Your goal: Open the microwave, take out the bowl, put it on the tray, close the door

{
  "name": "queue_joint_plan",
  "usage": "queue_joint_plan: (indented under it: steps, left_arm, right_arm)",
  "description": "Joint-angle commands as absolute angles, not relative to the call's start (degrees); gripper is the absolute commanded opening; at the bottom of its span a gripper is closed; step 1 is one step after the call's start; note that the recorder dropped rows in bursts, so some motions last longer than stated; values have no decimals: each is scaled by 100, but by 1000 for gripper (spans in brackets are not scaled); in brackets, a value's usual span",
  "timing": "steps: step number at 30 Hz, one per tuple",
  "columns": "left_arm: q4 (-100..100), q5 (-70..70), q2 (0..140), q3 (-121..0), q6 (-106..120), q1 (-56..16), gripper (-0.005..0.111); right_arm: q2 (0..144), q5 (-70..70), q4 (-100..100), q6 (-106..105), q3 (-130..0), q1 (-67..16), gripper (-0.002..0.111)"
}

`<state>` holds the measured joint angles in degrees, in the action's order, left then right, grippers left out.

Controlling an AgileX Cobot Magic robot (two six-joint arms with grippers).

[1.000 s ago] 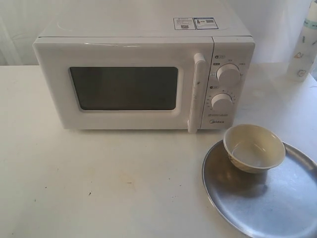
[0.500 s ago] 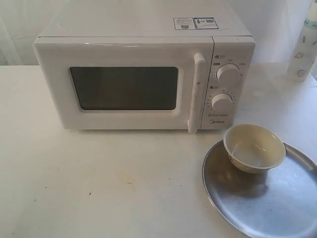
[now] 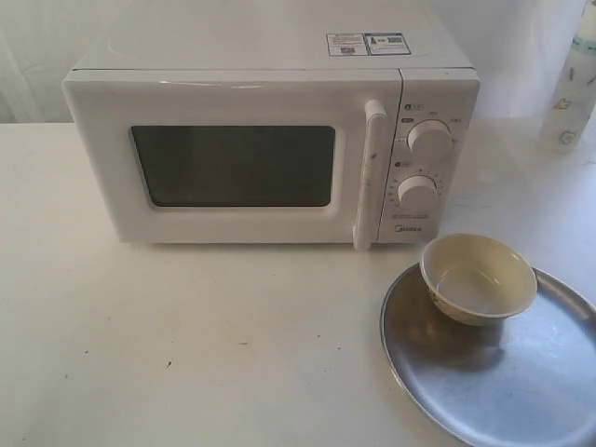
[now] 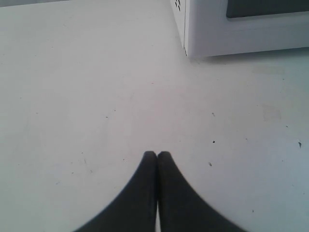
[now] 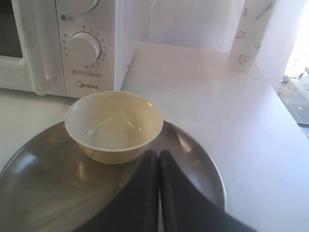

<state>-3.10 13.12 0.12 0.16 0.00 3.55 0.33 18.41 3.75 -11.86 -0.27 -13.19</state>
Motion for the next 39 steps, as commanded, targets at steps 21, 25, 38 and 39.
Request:
queue_joint_plan:
  steps: [21, 25, 38, 39]
  left_arm:
    - [-340, 1329, 0, 0, 0, 328, 0]
    - [-340, 1329, 0, 0, 0, 328, 0]
    - [-340, 1329, 0, 0, 0, 328, 0]
    - [-340, 1329, 0, 0, 0, 328, 0]
  right_arm:
    - [0, 1816, 254, 41, 0, -1333, 0]
    - [0, 1826, 238, 0, 0, -1333, 0]
    - [0, 1826, 238, 0, 0, -1333, 0]
    - [0, 1826, 238, 0, 0, -1333, 0]
